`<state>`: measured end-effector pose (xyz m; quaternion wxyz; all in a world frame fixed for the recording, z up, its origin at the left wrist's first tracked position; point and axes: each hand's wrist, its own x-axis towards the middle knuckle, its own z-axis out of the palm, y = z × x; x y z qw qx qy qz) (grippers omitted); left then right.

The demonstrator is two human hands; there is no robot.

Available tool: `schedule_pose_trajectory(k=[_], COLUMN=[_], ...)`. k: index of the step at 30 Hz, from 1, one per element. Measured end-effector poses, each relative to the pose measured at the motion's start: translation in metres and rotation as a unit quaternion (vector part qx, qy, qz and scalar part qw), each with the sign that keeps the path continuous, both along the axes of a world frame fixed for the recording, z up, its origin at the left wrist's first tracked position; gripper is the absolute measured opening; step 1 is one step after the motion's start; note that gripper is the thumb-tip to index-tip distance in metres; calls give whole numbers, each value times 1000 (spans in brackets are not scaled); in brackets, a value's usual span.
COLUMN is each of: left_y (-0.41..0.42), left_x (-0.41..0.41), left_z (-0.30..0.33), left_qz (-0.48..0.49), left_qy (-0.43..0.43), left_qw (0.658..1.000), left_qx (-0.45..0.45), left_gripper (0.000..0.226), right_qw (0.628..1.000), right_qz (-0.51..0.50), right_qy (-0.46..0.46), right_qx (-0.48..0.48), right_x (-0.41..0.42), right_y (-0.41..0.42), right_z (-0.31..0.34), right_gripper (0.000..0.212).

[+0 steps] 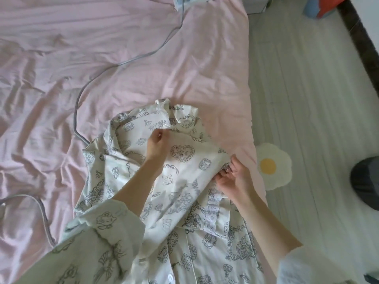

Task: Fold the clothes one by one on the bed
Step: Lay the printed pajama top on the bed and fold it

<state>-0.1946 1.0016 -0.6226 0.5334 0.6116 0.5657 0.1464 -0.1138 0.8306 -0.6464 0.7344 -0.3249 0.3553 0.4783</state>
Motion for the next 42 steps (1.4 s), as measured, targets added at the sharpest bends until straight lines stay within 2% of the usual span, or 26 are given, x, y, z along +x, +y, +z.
schedule_pose_trajectory(k=[4,7,9,11,13,15,16,17,20,22,24,27,31,34,36,38,40,42], left_y=[-1,-4,-6,-7,-10,-15,-16,-17,-18,-17,-22,-37,-53,-61,-66,-73,-75,-70], left_x=[4,3,-4,-13,-25,-43,-53,-65,-109,-139,-164,-183,-203,-221,-235,-249,-263,-273], left_z=[0,-5,-10,-12,-13,-15,-16,-17,-20,-23,-25,-23,-19,-11,-7,-5,-1,3], left_qz=[-7,-16,-5,0,-61,-133,-148,-145,-89,-71,-74,-93,-147,-155,-175,-205,-166,-63], left_qy=[-22,19,40,26,56,90,94,90,86,109,137,158,146,141,149,179,177,102], left_qw=[1000,999,999,1000,997,987,984,985,992,991,987,979,974,972,964,954,966,988], left_qx=[15,25,26,1,-15,0,9,16,23,-5,-43,-86,-89,-108,-132,-128,-94,-92], left_gripper=[17,16,18,20,23,27,31,35,41,37,33,25,26,32,37,27,16,18], right_qw=[999,997,995,993,991,987,982,977,967,962,948,922,888,884,890,887,895,921], right_qz=[-48,-55,-43,-16,43,112,142,170,219,240,286,369,433,433,418,424,411,360], right_qy=[1,-34,-50,-55,-76,-105,-118,-126,-125,-119,-112,-101,-136,-145,-151,-157,-157,-145], right_qx=[-10,-41,-76,-104,-97,-46,-23,-15,-29,-59,-77,-57,-73,-102,-104,-96,-78,-42], right_x=[-3,-4,-5,-4,-6,-11,-14,-18,-35,-46,-57,-74,-112,-133,-145,-160,-173,-182], right_y=[-3,-2,-2,-3,-6,-8,-8,-9,-8,-7,-5,-6,-7,-7,-6,-7,-11,-17], right_z=[-2,-6,-11,-18,-21,-21,-22,-21,-20,-22,-18,-13,-6,-5,-4,2,7,6], right_gripper=[18,20,23,28,32,57,74,82,73,57,40,35,16,22,18,9,16,28])
